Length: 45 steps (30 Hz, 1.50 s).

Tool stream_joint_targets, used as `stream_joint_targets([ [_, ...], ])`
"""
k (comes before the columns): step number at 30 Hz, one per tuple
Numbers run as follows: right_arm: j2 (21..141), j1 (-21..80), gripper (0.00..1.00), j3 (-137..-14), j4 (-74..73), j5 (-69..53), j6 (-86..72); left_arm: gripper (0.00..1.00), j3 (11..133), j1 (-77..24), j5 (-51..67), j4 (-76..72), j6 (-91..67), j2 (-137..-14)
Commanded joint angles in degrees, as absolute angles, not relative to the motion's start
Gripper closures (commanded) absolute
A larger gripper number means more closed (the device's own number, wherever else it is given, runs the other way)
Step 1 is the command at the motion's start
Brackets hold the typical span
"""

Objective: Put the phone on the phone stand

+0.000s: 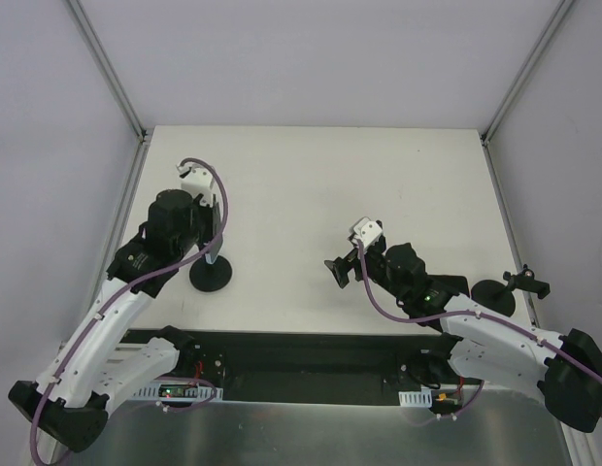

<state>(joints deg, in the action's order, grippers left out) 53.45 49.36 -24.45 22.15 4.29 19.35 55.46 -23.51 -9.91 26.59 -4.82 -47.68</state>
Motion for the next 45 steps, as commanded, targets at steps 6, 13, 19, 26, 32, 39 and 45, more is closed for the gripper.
stream_joint_targets([
  [6, 53.3, 49.2, 0.00, -24.6, 25.0, 4.3, 19.1, 1.00, 53.4, -28.5, 24.6, 25.3, 11.9, -37.9],
  [13, 51.9, 49.1, 0.00, -24.1, 25.1, 4.0, 19.3, 1.00, 48.6, -28.5, 52.8, 23.7, 20.9, -36.1],
  [19, 49.2, 49.0, 0.00, -22.4, 26.2, 4.0, 20.0, 1.00, 46.4, -28.6, 55.6, 19.8, 28.7, -36.1],
  [26, 48.2, 49.1, 0.00, -22.1, 26.2, 4.1, 20.3, 1.00, 53.0, -28.5, 67.4, 28.7, 34.5, -45.5],
  [32, 46.7, 49.1, 0.00, -21.7, 26.2, 4.0, 20.5, 1.00, 51.8, -28.6, 65.9, 29.7, 34.0, -43.9],
  [39, 47.1, 49.0, 0.00, -21.7, 26.4, 3.9, 20.6, 0.26, 53.3, -29.6, 59.2, 28.9, 29.0, -44.6],
  [45, 47.6, 49.1, 0.00, -21.7, 26.4, 4.1, 20.7, 0.01, 54.8, -29.5, 59.8, 28.7, 26.9, -41.4],
])
